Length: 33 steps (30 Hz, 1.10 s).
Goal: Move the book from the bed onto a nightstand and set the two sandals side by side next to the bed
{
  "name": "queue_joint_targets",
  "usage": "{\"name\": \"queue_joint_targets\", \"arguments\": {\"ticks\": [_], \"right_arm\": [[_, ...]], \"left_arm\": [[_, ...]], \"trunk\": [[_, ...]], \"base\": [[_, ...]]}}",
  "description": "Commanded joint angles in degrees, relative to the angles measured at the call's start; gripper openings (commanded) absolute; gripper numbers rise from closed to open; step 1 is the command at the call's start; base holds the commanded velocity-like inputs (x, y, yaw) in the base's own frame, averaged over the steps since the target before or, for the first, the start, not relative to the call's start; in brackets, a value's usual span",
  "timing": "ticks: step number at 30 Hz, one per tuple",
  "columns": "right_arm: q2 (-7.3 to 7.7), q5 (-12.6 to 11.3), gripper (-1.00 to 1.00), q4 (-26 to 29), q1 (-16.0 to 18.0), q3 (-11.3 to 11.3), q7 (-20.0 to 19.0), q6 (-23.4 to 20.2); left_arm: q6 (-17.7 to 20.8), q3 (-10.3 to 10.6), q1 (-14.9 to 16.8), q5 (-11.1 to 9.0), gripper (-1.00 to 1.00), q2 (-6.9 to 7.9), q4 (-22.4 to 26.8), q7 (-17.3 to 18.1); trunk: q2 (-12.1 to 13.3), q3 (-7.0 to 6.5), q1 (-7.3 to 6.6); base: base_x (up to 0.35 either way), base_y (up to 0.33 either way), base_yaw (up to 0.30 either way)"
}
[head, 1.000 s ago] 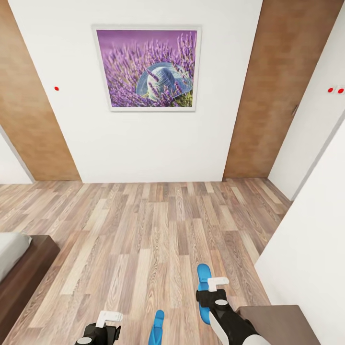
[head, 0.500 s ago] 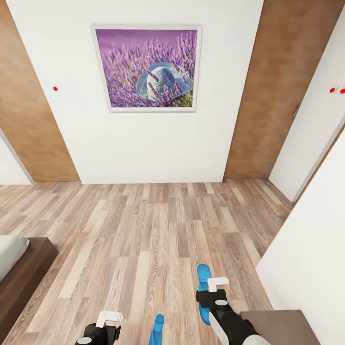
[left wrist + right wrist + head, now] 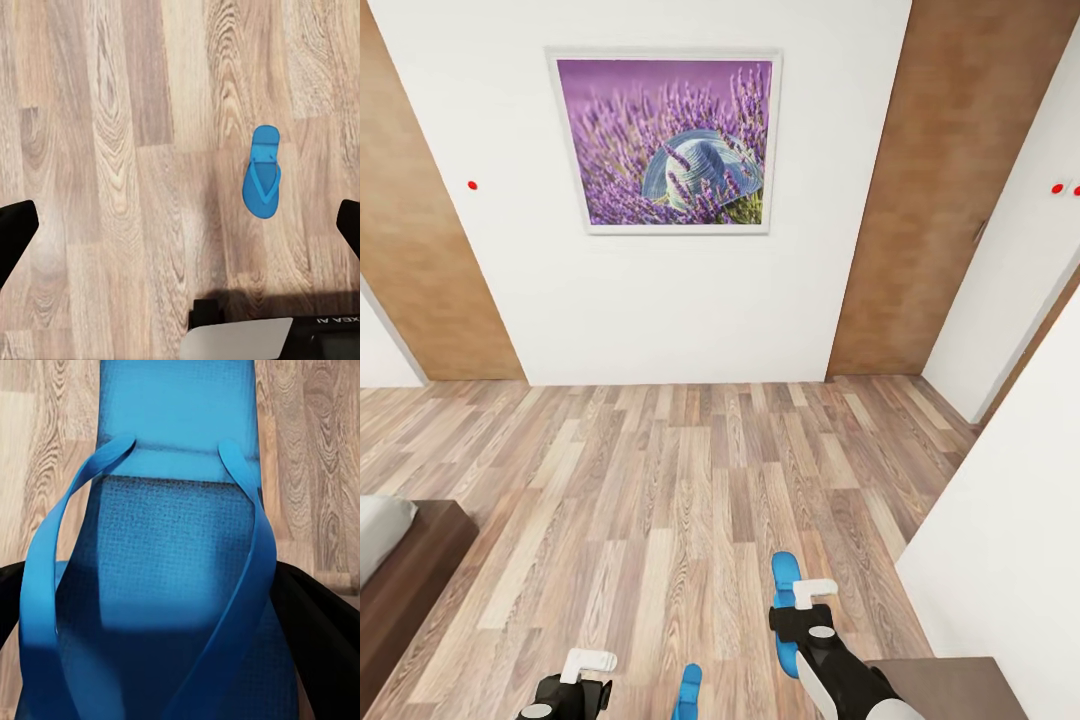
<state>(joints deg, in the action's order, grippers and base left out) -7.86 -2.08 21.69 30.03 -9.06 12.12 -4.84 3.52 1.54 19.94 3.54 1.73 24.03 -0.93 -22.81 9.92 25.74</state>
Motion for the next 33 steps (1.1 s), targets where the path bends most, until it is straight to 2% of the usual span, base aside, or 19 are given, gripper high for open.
{"name": "queue_joint_targets", "arguments": {"ticks": [1, 16, 33], "right_arm": [[0.04, -0.21, -1.0, 0.11, 0.03, -0.49, 0.44, -0.43], [0.04, -0.13, -1.0, 0.11, 0.03, -0.52, 0.44, -0.43], [0.04, 0.03, -1.0, 0.76, 0.05, -0.48, 0.48, -0.43]], "left_arm": [[0.35, 0.17, 0.03, 0.38, 1.0, 0.03, 0.14, -0.1], [0.26, 0.22, 0.02, 0.38, 1.0, 0.03, 0.14, -0.12], [0.99, 0.17, 0.08, 0.4, 1.0, -0.02, 0.38, 0.07]], "trunk": [[-0.11, 0.11, 0.04], [-0.11, 0.11, 0.04], [-0.11, 0.11, 0.04]], "base": [[0.133, -0.023, 0.0], [0.11, -0.004, 0.0], [0.012, 0.0, 0.0]]}}
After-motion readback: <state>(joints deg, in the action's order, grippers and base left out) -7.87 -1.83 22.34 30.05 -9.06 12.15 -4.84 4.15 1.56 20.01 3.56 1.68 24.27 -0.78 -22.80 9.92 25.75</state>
